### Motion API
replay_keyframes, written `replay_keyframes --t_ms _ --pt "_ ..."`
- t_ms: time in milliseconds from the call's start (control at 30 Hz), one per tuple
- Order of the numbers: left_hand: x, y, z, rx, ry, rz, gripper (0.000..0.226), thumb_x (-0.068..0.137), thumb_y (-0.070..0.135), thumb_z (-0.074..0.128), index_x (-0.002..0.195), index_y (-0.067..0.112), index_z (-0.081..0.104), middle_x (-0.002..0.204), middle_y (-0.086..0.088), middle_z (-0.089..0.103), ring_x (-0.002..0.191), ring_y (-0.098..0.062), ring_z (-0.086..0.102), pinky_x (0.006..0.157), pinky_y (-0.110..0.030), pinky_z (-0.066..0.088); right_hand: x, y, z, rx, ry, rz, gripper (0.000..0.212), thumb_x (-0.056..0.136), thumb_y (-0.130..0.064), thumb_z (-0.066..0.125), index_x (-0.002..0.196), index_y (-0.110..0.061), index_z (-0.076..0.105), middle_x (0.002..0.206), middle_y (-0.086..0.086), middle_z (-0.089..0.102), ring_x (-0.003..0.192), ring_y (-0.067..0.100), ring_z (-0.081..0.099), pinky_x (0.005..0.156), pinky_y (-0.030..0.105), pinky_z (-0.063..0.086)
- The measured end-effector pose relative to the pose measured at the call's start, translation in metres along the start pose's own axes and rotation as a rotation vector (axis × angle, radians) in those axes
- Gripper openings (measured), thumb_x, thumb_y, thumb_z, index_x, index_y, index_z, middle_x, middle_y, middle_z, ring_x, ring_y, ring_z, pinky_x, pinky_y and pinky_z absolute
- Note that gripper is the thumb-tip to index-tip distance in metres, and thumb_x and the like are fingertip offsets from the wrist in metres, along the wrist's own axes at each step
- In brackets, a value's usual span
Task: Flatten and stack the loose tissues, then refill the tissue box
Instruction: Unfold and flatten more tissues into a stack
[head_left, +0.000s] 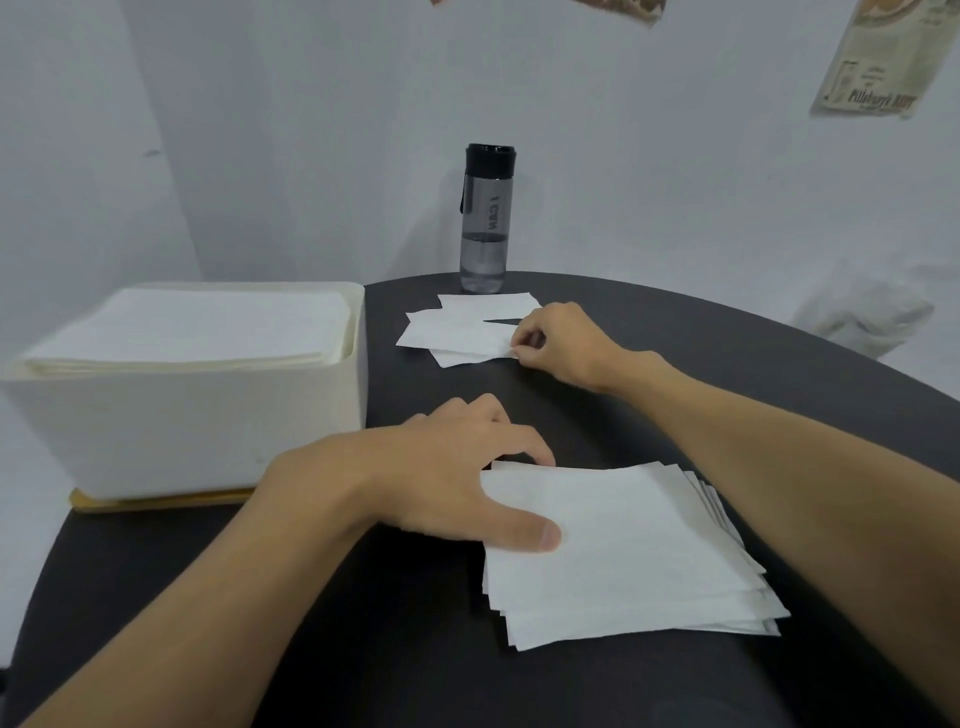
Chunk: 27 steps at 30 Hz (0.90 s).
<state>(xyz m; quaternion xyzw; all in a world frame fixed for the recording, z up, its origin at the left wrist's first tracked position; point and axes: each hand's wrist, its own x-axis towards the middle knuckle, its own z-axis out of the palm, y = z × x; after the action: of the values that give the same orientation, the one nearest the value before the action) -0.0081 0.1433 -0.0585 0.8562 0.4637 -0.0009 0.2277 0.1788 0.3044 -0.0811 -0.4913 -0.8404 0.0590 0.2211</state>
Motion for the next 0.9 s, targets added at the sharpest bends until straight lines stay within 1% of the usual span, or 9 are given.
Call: replay_keyframes --t_ms 133,233,300,433,533,600,667,767,900 --pt "0.001 0.000 0.001 0.013 -0.005 0.005 0.051 0.083 0.069 0.063 0.129 0.056 0.044 0.121 0.020 0.037 0.121 -0.005 0.032 0.112 -0.036 0.029 -0.009 0.001 -0.010 0.078 0.135 0.059 0.011 0.092 -0.013 0.062 0.085 -0.016 0.071 0.084 0.000 0.068 0.075 0.012 0.060 0.069 0.024 0.048" --pt "0.000 -0.002 0.000 0.003 -0.013 0.004 0.055 0.080 0.073 0.063 0.129 0.056 0.044 0.121 0.021 0.037 0.122 -0.004 0.034 0.110 -0.035 0.032 -0.026 0.001 -0.027 0.142 0.234 0.099 0.010 0.093 -0.012 0.061 0.089 -0.016 0.069 0.084 -0.005 0.066 0.074 0.005 0.059 0.064 0.010 0.044" --pt "0.002 -0.003 0.001 -0.003 0.043 0.011 0.057 0.080 0.073 0.063 0.130 0.052 0.046 0.118 0.020 0.042 0.117 -0.003 0.042 0.105 -0.033 0.039 -0.041 0.000 -0.040 0.191 0.287 0.114 0.012 0.093 -0.011 0.060 0.086 -0.017 0.067 0.082 -0.007 0.065 0.073 0.003 0.059 0.063 0.008 0.041" --pt "0.008 -0.003 0.003 -0.144 0.546 -0.001 0.048 0.088 0.054 0.066 0.130 0.038 0.053 0.103 0.019 0.051 0.094 -0.001 0.052 0.091 -0.031 0.050 -0.079 -0.005 -0.063 0.350 0.348 0.164 0.016 0.092 -0.008 0.059 0.081 -0.017 0.066 0.077 -0.002 0.068 0.072 0.013 0.062 0.064 0.016 0.047" --pt "0.010 0.001 0.001 -0.251 0.911 -0.012 0.055 0.089 0.038 0.072 0.136 0.028 0.045 0.113 0.013 0.043 0.101 -0.008 0.047 0.092 -0.027 0.044 -0.109 -0.017 -0.079 0.482 0.371 0.194 0.018 0.092 -0.002 0.058 0.081 -0.013 0.066 0.068 -0.004 0.066 0.065 0.009 0.059 0.063 0.016 0.048" --pt "0.011 0.005 0.000 -0.334 1.012 -0.013 0.066 0.087 0.035 0.075 0.142 0.025 0.039 0.123 0.012 0.038 0.109 -0.009 0.046 0.095 -0.023 0.040 -0.128 -0.023 -0.088 0.549 0.371 0.217 0.016 0.093 -0.003 0.058 0.082 -0.011 0.066 0.063 -0.008 0.064 0.060 0.007 0.056 0.062 0.017 0.046" --pt "0.011 0.009 0.000 -0.453 1.003 0.003 0.073 0.086 0.037 0.076 0.146 0.024 0.036 0.129 0.012 0.042 0.109 -0.007 0.051 0.089 -0.020 0.043 -0.145 -0.029 -0.094 0.602 0.375 0.244 0.015 0.093 -0.004 0.059 0.082 -0.011 0.067 0.061 -0.006 0.063 0.059 0.009 0.053 0.063 0.023 0.044" --pt "0.010 0.017 -0.001 -0.608 0.979 0.068 0.054 0.089 0.031 0.075 0.136 0.020 0.051 0.117 0.012 0.063 0.100 -0.004 0.063 0.082 -0.016 0.051 -0.168 -0.038 -0.101 0.660 0.373 0.270 0.016 0.094 -0.004 0.059 0.082 -0.011 0.067 0.061 -0.006 0.063 0.059 0.010 0.051 0.059 0.019 0.043" --pt "0.003 0.033 -0.001 -0.855 0.901 0.181 0.006 0.093 0.015 0.070 0.096 0.018 0.073 0.089 0.007 0.078 0.084 -0.007 0.074 0.085 -0.028 0.059 -0.190 -0.042 -0.099 0.765 0.399 0.300 0.014 0.095 -0.008 0.059 0.084 -0.011 0.067 0.068 0.001 0.062 0.061 0.012 0.050 0.057 0.020 0.043"
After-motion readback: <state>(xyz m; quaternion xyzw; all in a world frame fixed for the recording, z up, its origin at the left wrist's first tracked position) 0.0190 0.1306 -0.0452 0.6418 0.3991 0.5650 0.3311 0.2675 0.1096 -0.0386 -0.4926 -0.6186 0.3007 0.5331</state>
